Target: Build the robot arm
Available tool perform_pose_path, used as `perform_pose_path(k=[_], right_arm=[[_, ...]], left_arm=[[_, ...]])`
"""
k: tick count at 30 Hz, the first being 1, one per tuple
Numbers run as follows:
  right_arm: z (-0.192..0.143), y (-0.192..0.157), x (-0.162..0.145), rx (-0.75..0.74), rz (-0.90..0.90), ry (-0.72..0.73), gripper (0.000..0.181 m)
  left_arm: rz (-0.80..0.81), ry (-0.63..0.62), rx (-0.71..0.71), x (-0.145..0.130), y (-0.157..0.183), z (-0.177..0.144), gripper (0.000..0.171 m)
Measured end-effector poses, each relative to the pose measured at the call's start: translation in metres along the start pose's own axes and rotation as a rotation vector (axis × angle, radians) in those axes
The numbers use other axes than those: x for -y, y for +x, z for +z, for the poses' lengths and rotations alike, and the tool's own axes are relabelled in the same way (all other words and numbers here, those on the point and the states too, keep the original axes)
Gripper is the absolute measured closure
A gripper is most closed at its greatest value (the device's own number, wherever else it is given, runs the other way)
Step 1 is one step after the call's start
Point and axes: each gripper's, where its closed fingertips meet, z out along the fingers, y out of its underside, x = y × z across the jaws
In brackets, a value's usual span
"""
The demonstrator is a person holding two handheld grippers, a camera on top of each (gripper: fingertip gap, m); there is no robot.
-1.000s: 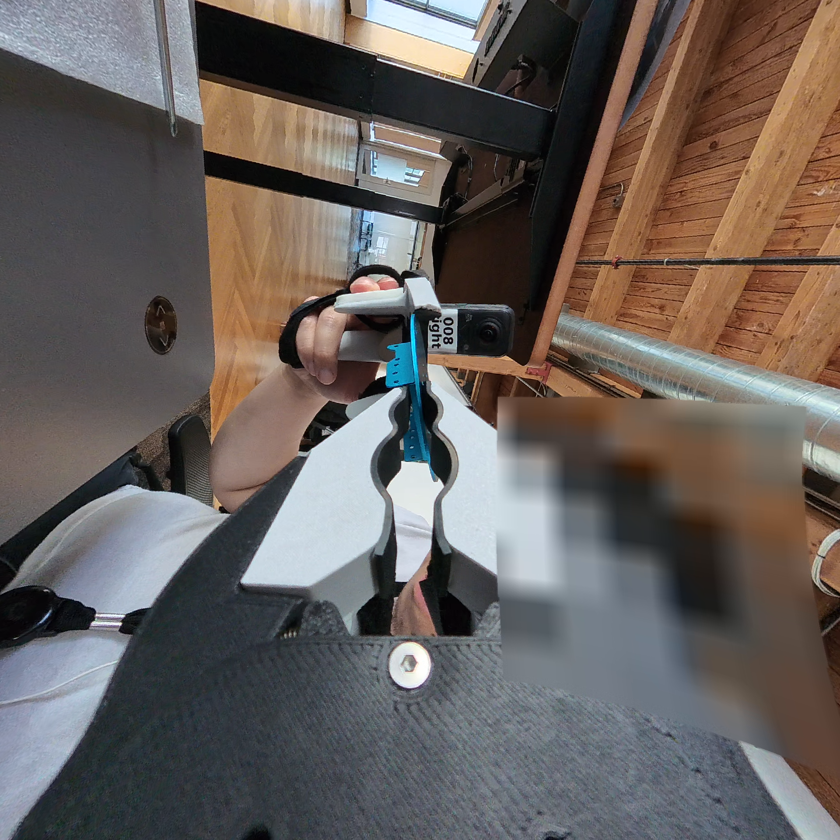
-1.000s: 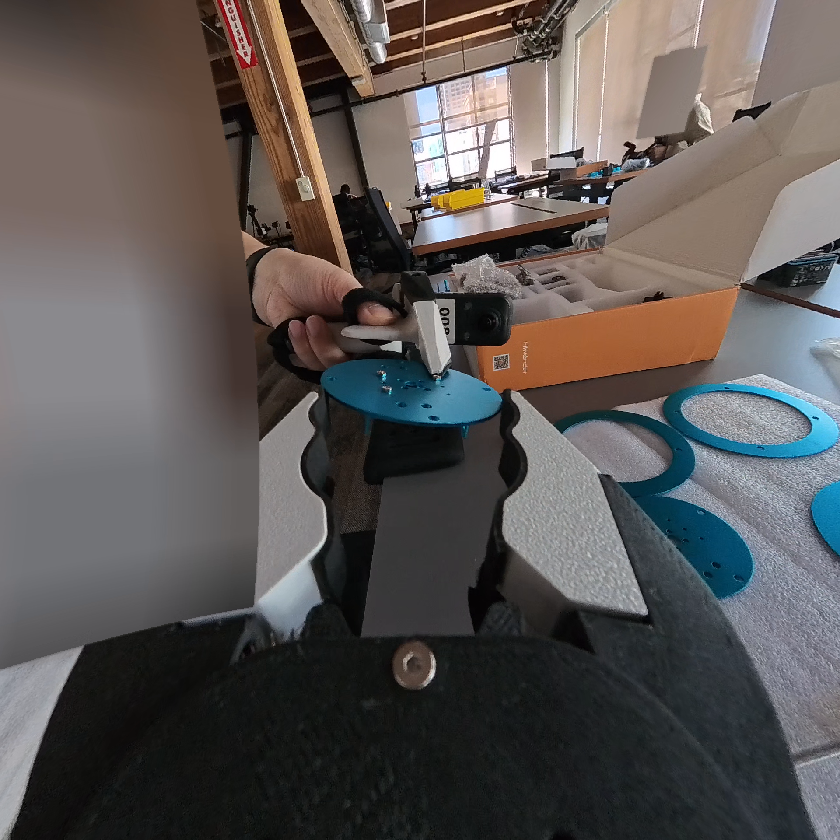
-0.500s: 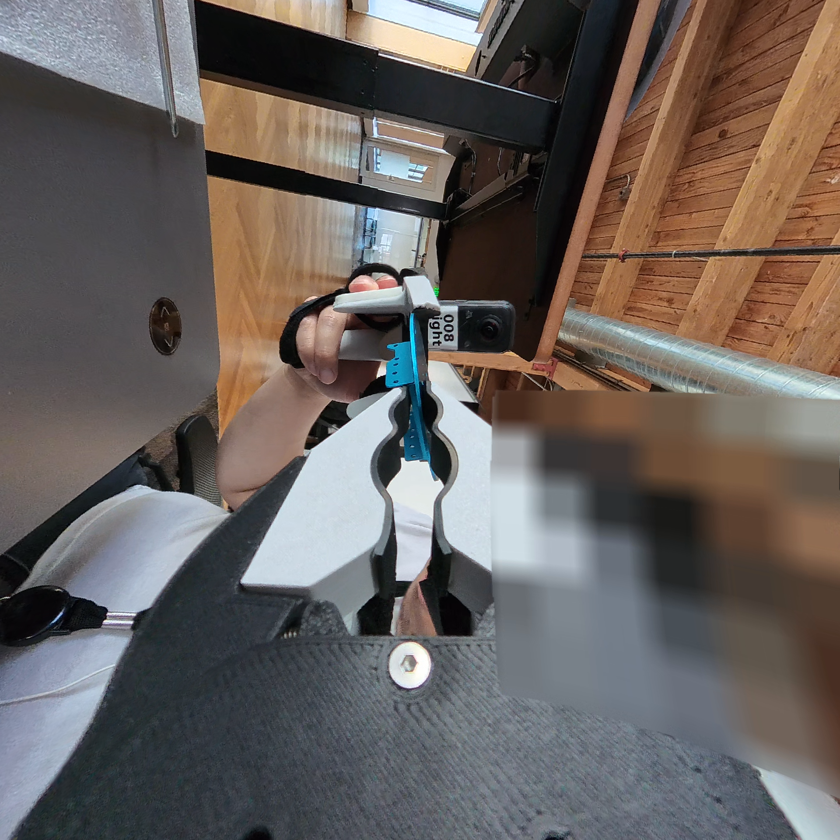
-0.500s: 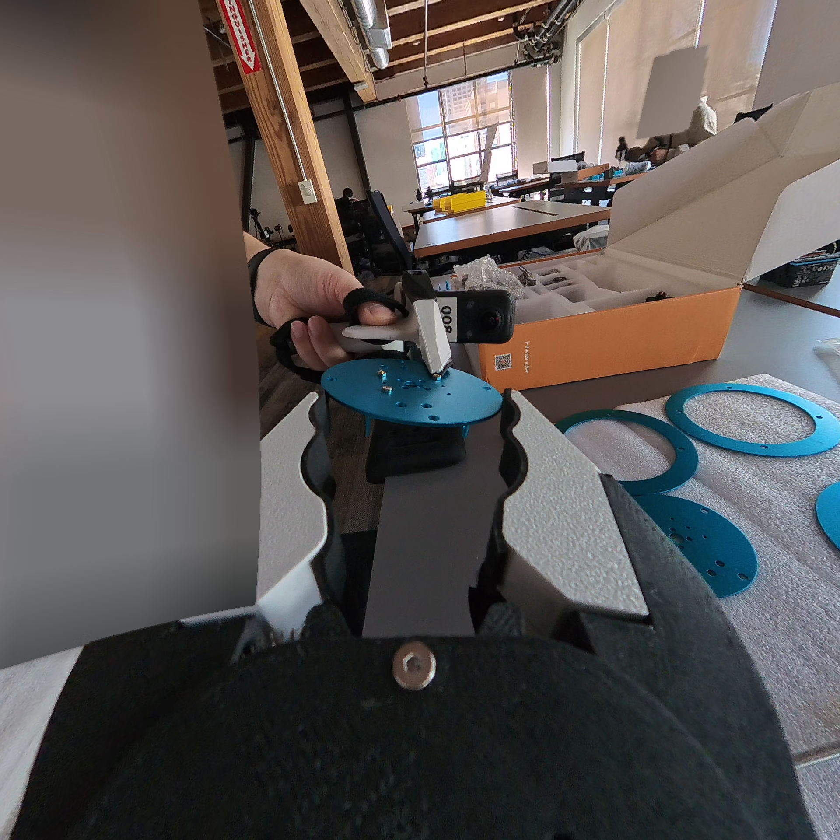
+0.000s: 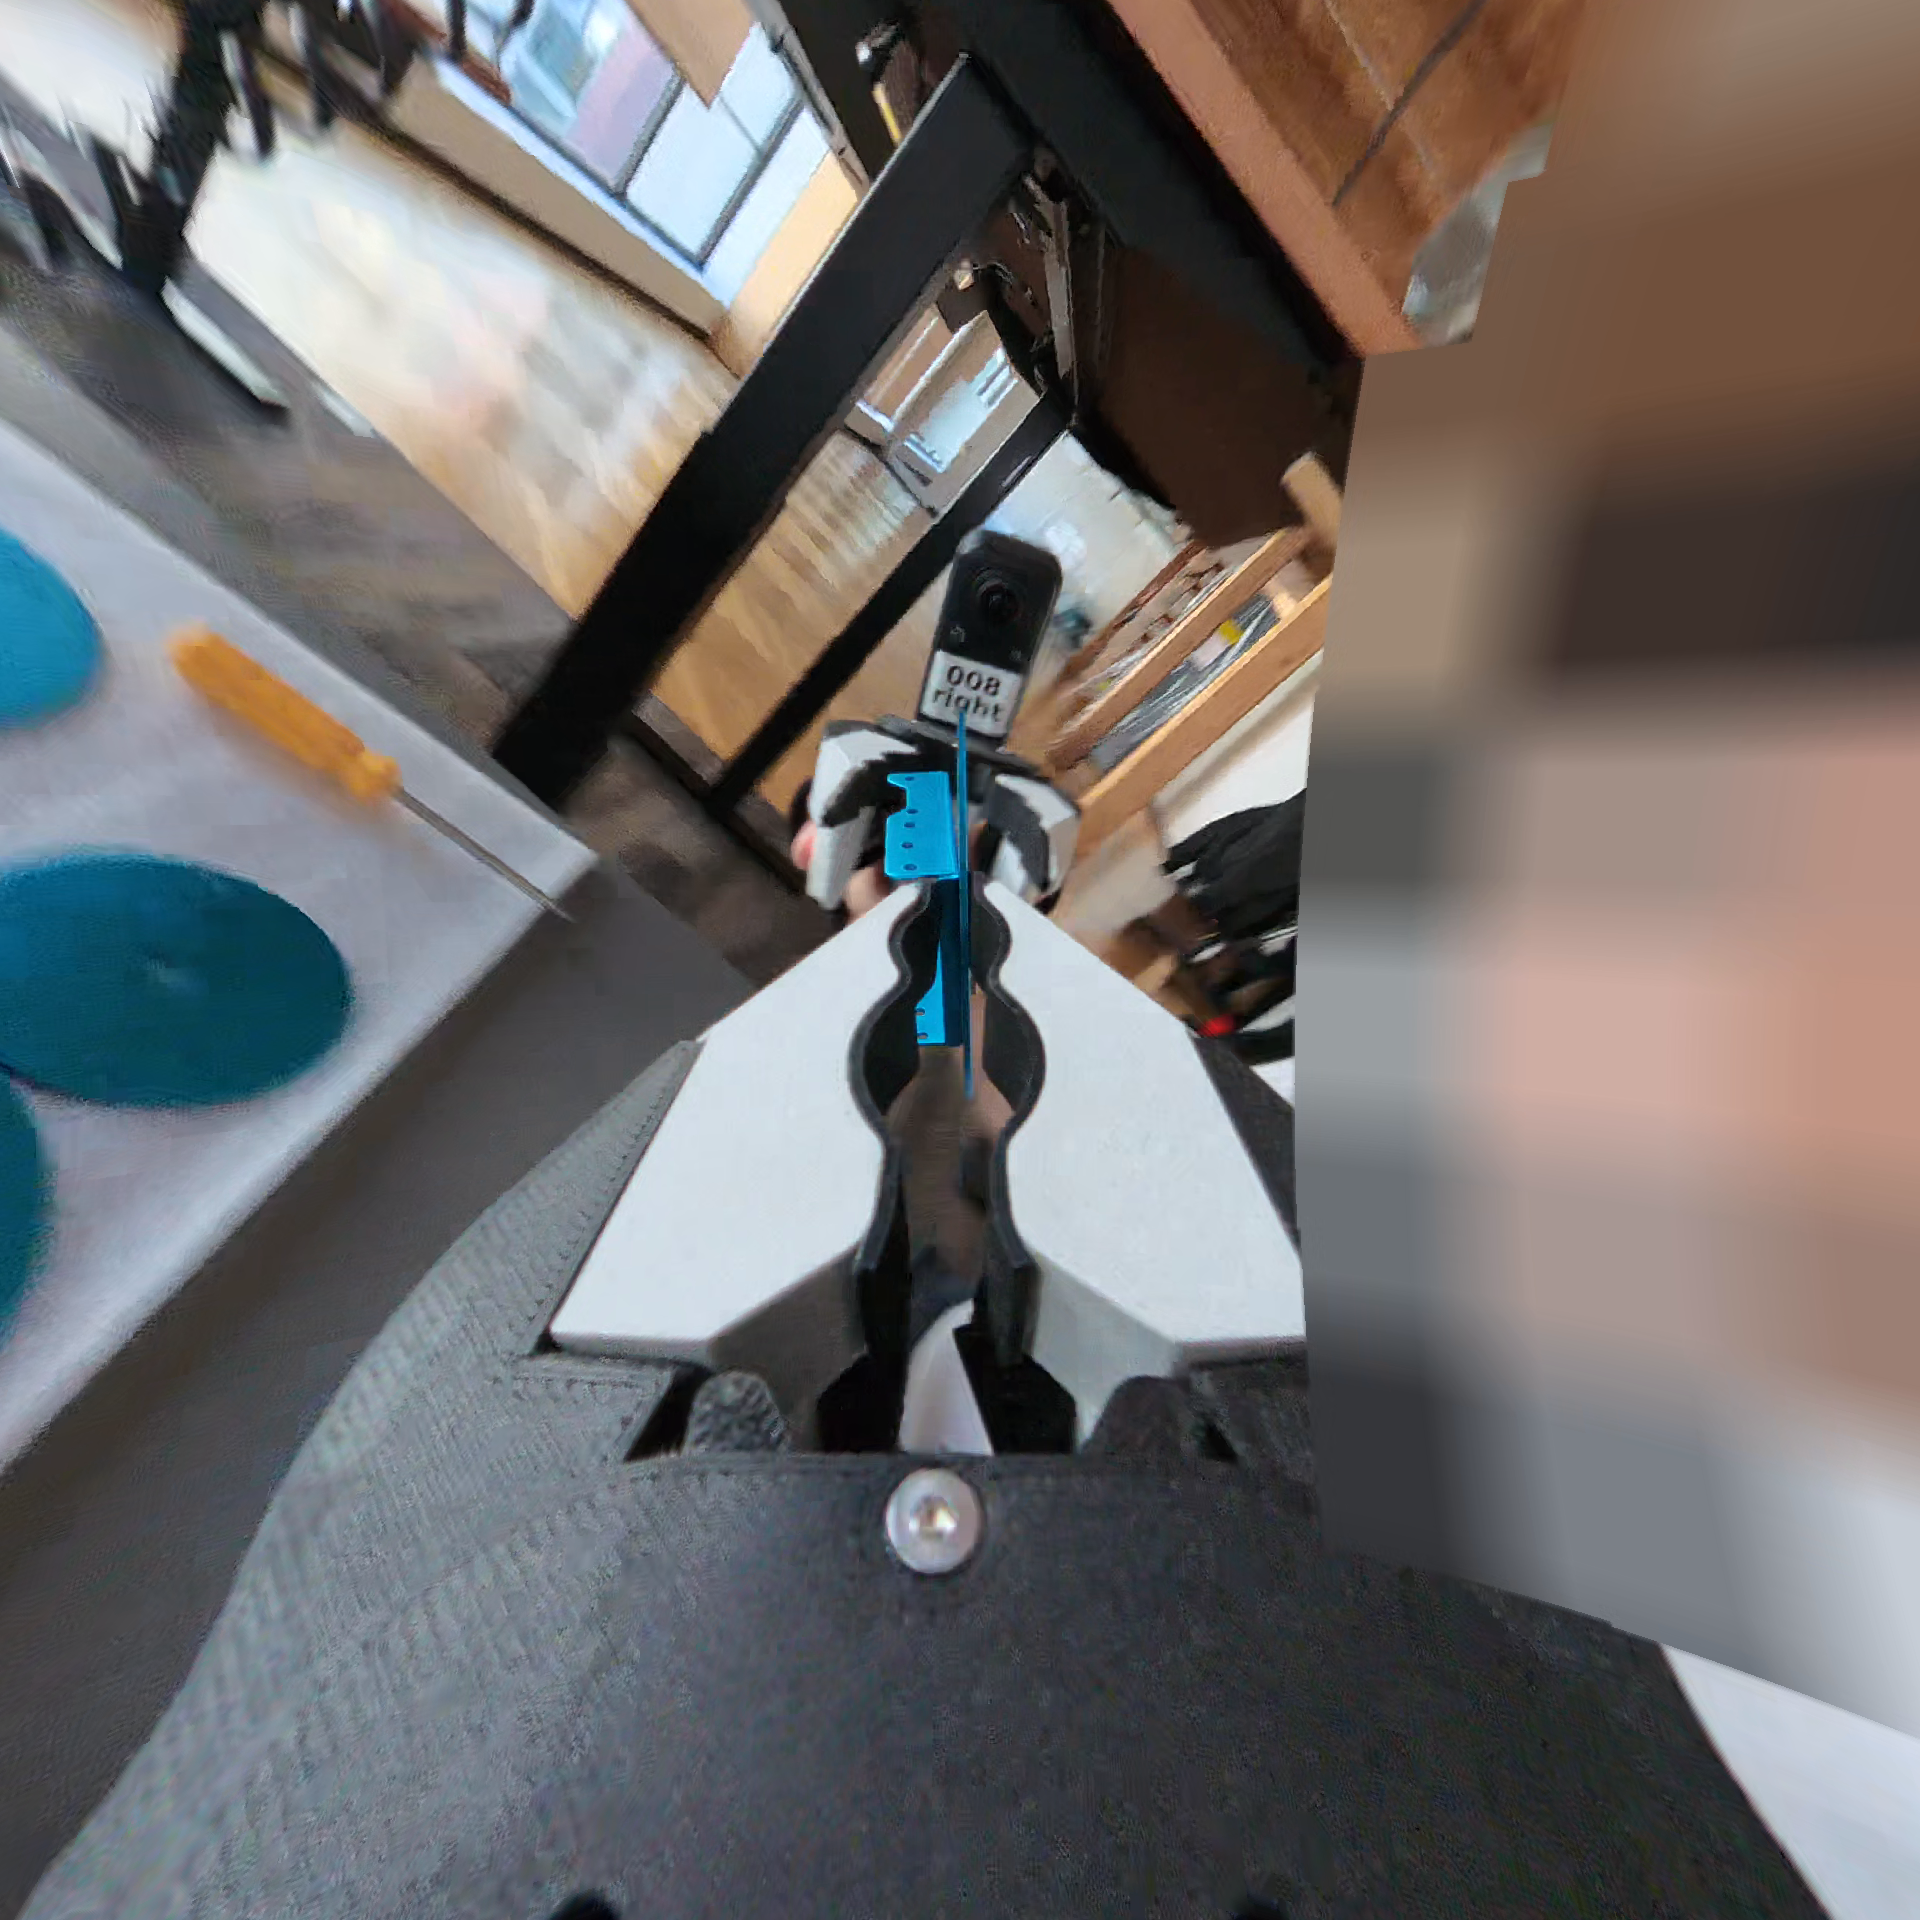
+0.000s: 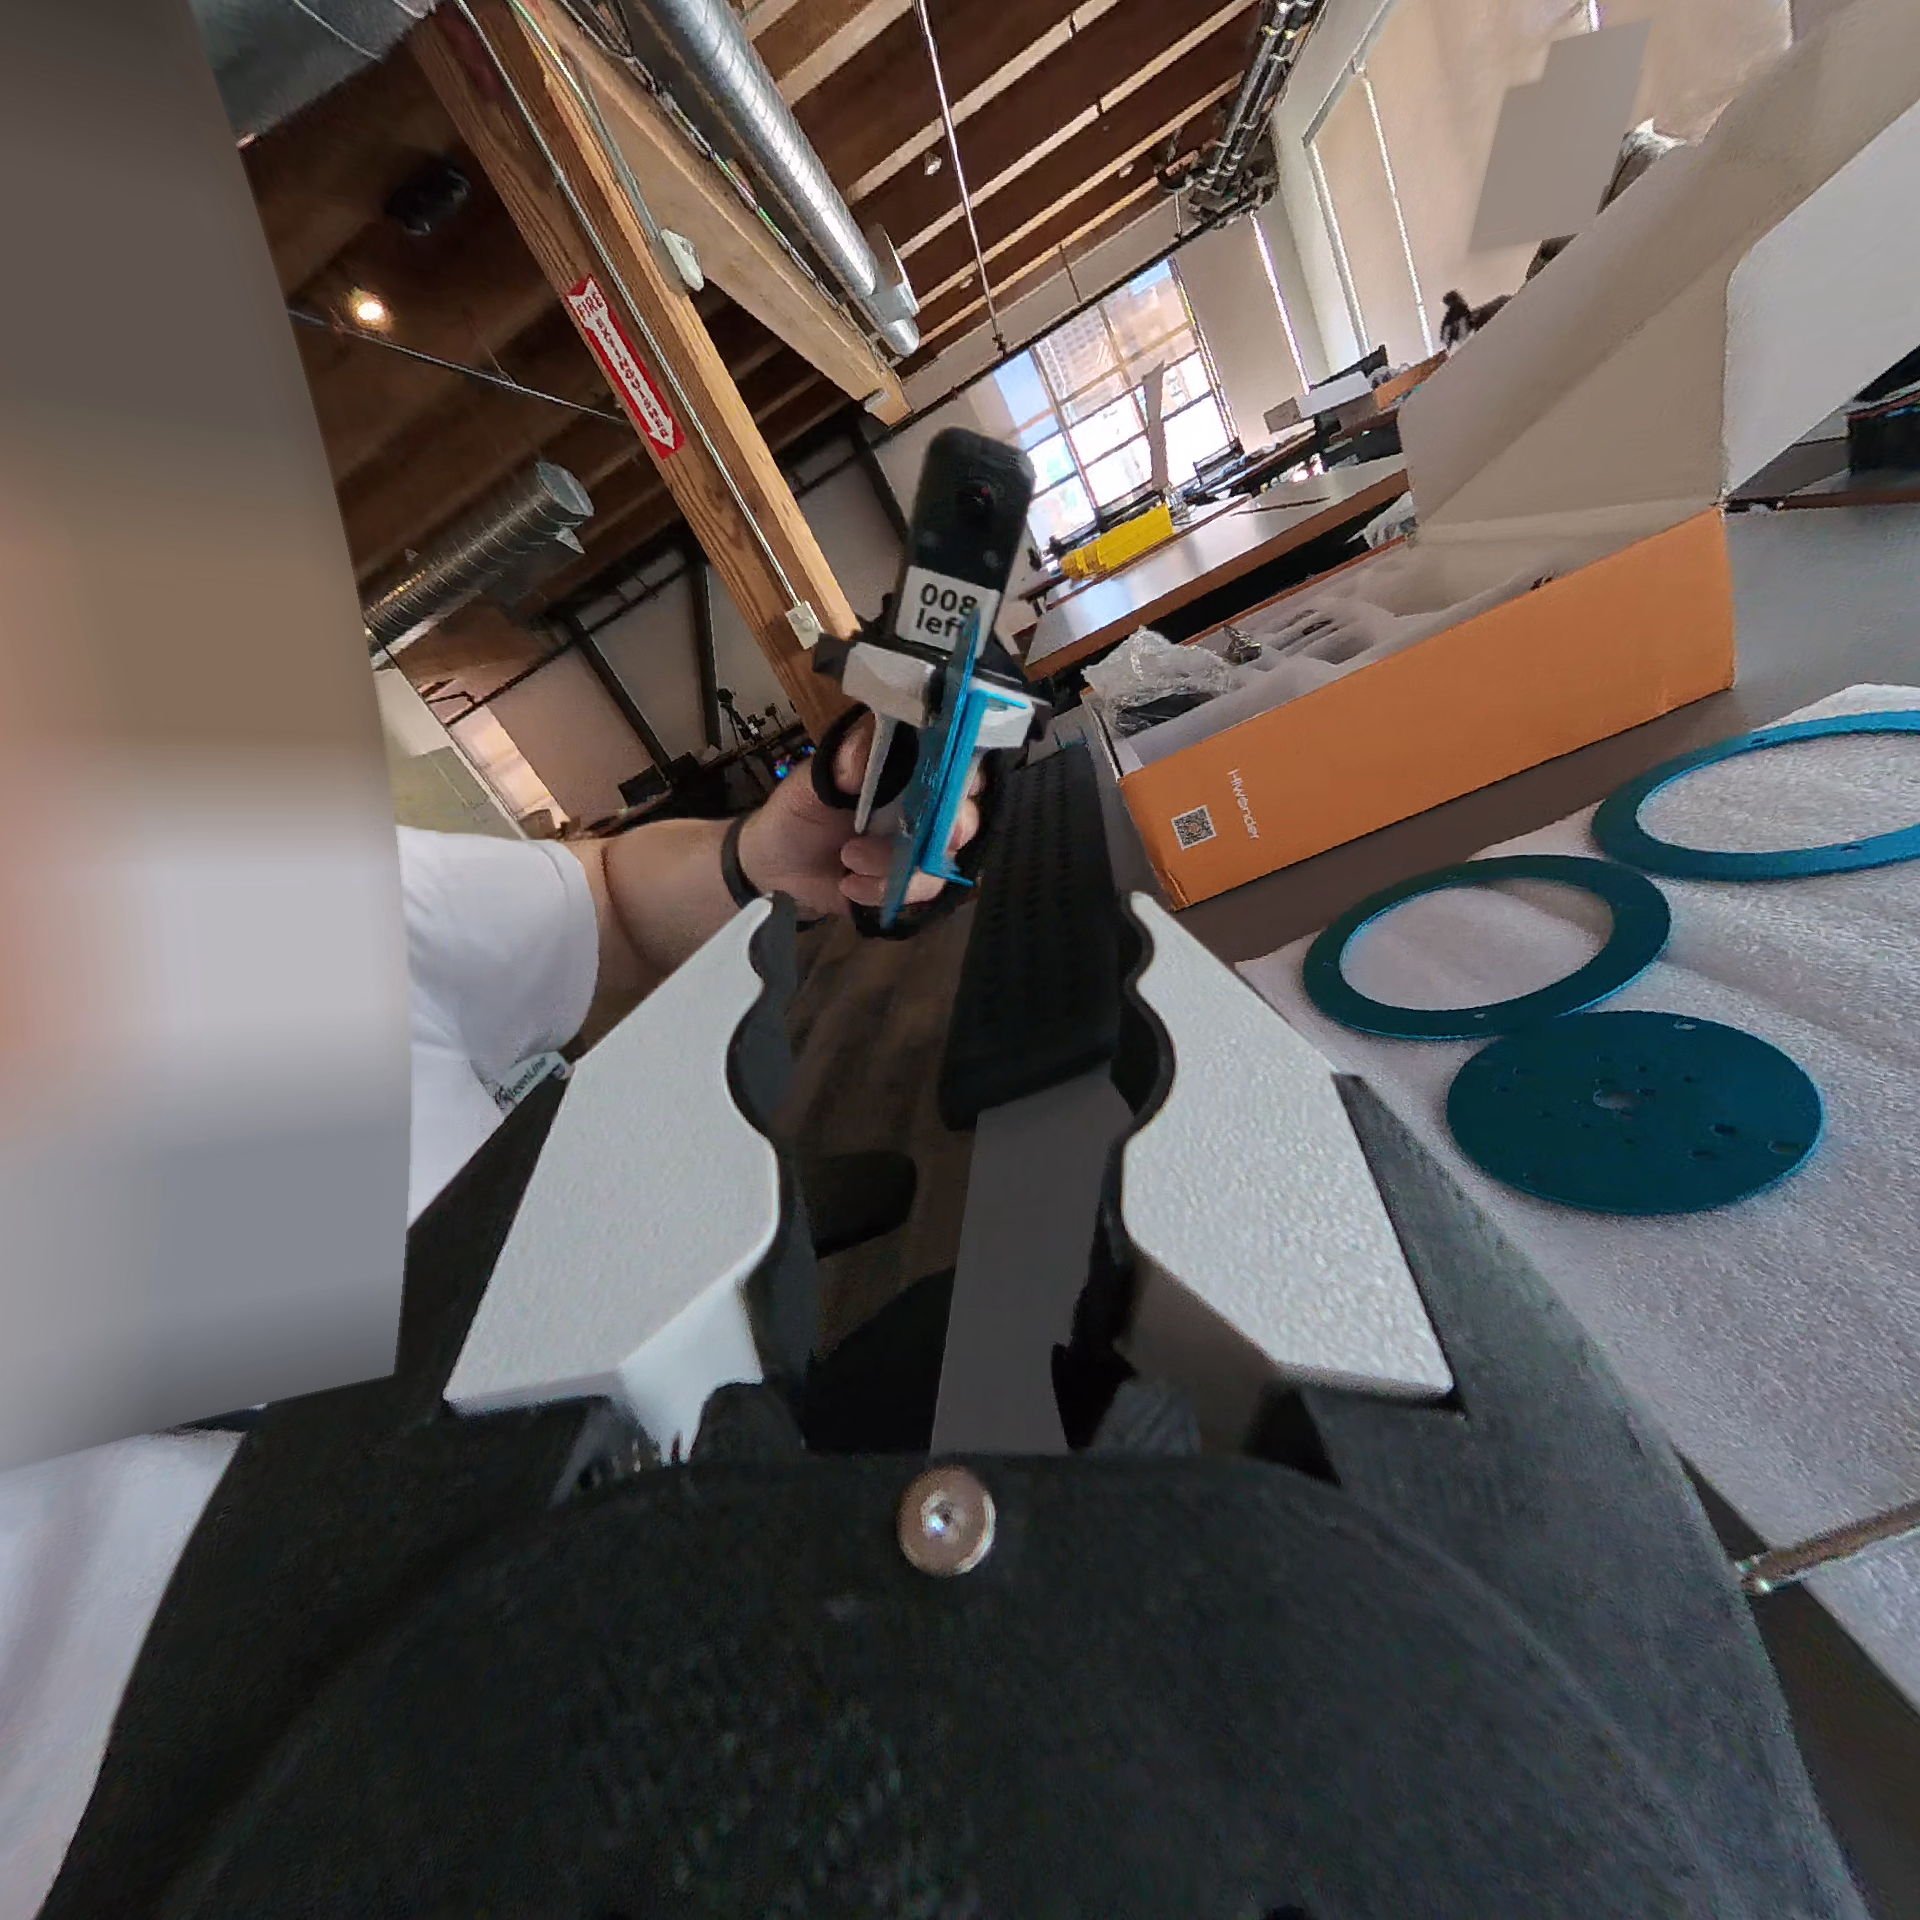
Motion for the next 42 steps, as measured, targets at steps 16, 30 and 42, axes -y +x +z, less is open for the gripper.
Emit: perform_pose_path(k=[16, 30, 42], right_arm=[[0.02, -0.023, 0.018, -0.053, -0.766, -0.359, 0.165], [0.013, -0.044, 0.004, -0.178, -1.546, -0.393, 0.179], [0.005, -0.029, -0.012, -0.363, -1.997, -0.38, 0.179]], left_arm=[[1.007, -0.189, 0.116, -0.012, 0.028, 0.019, 0.169], [1.489, -0.243, 0.211, -0.028, 0.041, 0.02, 0.138], [0.5, 0.08, 0.266, 0.003, 0.0, -0.02, 0.121]])
